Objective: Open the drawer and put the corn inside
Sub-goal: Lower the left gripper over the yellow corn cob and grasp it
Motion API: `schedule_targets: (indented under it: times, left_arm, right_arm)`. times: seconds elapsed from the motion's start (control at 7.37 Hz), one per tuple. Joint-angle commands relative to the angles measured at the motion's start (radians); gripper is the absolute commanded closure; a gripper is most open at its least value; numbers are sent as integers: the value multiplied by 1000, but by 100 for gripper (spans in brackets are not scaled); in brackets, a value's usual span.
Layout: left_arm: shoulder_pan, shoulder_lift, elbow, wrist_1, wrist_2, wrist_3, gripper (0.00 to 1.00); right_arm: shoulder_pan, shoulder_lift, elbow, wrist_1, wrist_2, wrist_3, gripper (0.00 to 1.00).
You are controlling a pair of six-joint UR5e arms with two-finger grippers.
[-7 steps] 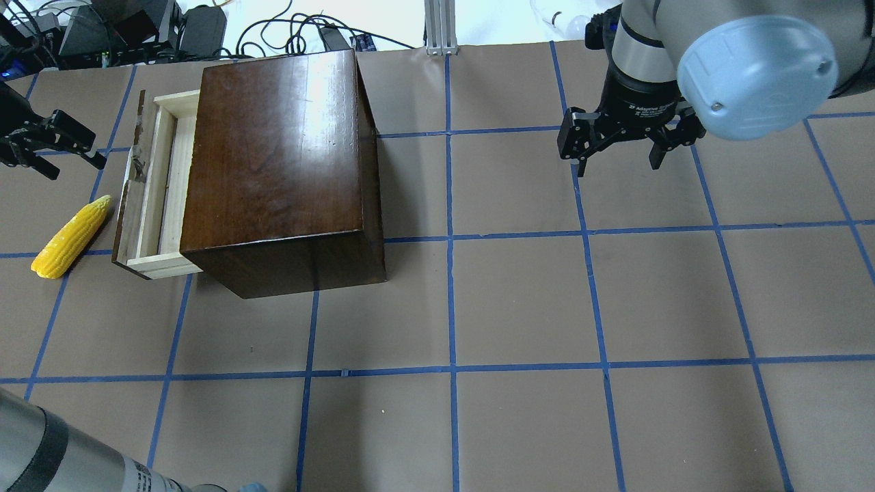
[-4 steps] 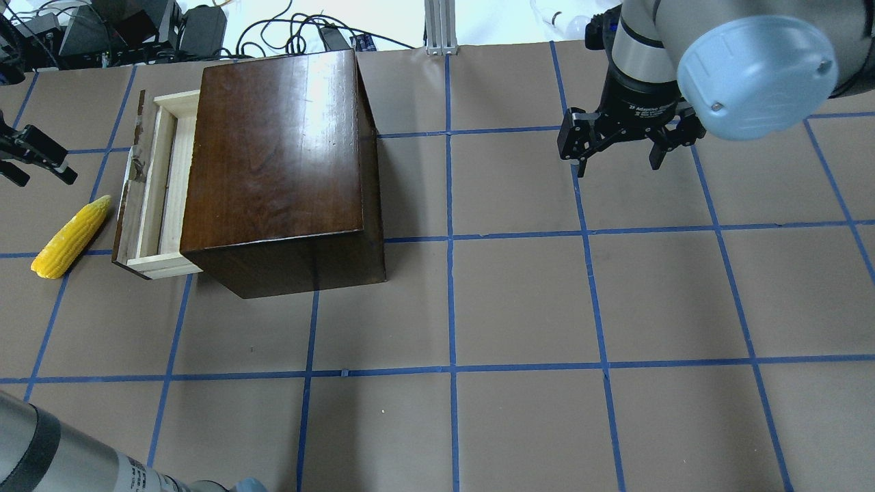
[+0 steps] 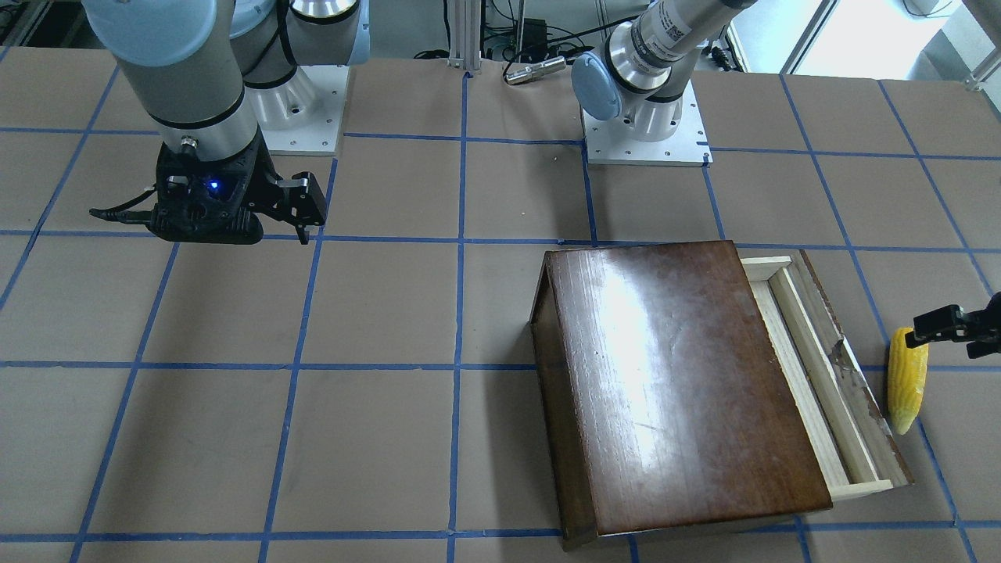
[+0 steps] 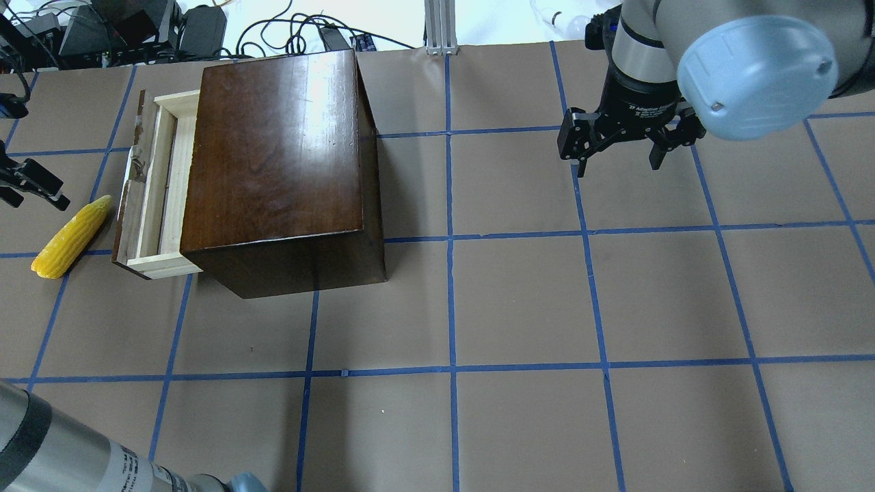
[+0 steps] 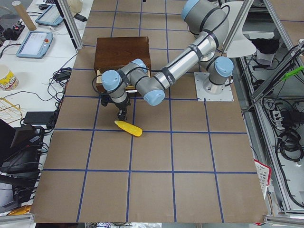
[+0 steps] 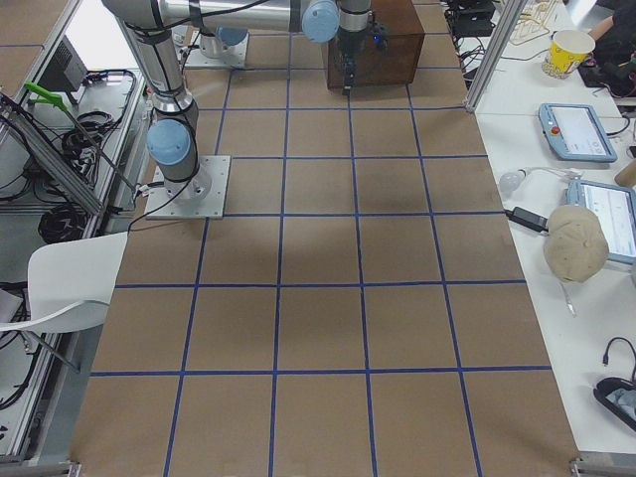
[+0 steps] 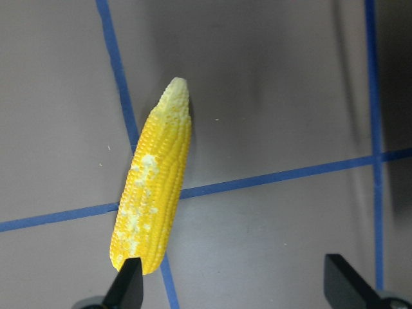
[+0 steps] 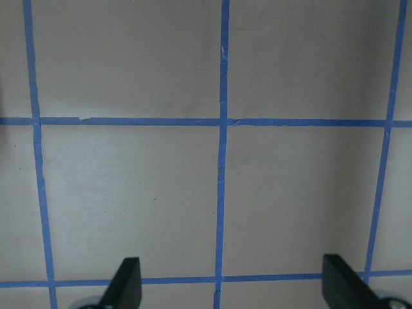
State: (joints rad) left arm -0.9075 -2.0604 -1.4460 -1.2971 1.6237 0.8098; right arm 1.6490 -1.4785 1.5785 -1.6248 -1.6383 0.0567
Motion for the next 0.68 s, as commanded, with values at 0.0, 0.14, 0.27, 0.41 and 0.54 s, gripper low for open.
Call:
schedule_targets:
  times: [0.0,0.14,0.27,0.41,0.54]
  left_arm:
    - [1,-35,-40,94,18,-23,0]
    - [1,-47,-42,101,59,-49,0]
    - [2,-56,-48,102,59,-60,0]
    - [6,-64,-51,102,59,-63,0]
    - [16,-75,-53,102,58,-57,0]
  right_arm:
    - [0,0,0,0,0,0,0]
    - [0,1,0,-1,0,0,0]
    - [0,0,0,0,0,0,0]
    - [0,0,0,-1,0,0,0]
    - [0,0,0,-1,0,0,0]
